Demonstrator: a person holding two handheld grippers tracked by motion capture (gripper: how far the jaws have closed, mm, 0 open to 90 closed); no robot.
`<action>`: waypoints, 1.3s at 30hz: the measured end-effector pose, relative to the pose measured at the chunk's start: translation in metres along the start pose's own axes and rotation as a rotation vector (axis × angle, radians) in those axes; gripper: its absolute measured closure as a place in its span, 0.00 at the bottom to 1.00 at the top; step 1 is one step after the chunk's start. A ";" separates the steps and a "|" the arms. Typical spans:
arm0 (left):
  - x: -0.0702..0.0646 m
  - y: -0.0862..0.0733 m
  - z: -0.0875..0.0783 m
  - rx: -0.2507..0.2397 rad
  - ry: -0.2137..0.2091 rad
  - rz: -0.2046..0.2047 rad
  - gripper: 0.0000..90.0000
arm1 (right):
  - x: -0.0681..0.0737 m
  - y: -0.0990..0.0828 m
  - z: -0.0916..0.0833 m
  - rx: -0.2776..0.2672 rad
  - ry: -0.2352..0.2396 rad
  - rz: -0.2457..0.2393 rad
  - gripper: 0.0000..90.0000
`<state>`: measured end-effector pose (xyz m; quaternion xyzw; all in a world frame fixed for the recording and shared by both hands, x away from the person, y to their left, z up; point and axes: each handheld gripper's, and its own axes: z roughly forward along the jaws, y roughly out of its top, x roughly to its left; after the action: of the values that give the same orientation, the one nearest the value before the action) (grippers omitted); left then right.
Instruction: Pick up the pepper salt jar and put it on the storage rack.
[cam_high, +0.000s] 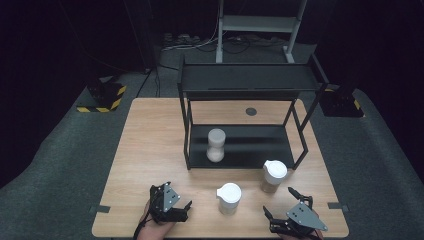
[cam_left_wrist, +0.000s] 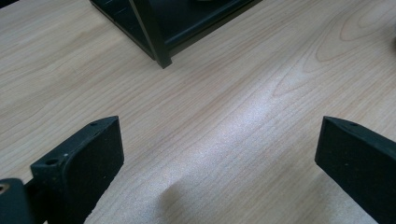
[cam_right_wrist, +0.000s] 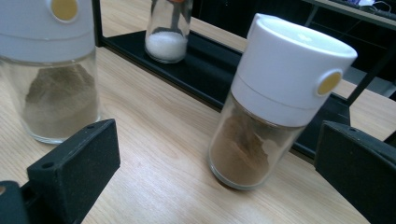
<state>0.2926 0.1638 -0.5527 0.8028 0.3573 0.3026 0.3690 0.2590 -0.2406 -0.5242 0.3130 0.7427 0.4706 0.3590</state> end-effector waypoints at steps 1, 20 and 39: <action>0.000 0.000 0.000 -0.001 0.000 0.000 0.01 | 0.001 0.001 0.000 -0.001 0.003 0.001 0.00; 0.000 0.000 0.000 0.003 -0.010 0.011 0.01 | 0.026 0.016 0.004 -0.040 0.076 0.005 0.00; 0.000 0.000 0.000 0.001 -0.017 0.010 0.01 | 0.062 0.028 0.020 -0.062 0.177 0.022 0.00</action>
<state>0.2928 0.1637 -0.5527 0.8074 0.3500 0.2974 0.3703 0.2449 -0.1712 -0.5195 0.2669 0.7531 0.5233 0.2964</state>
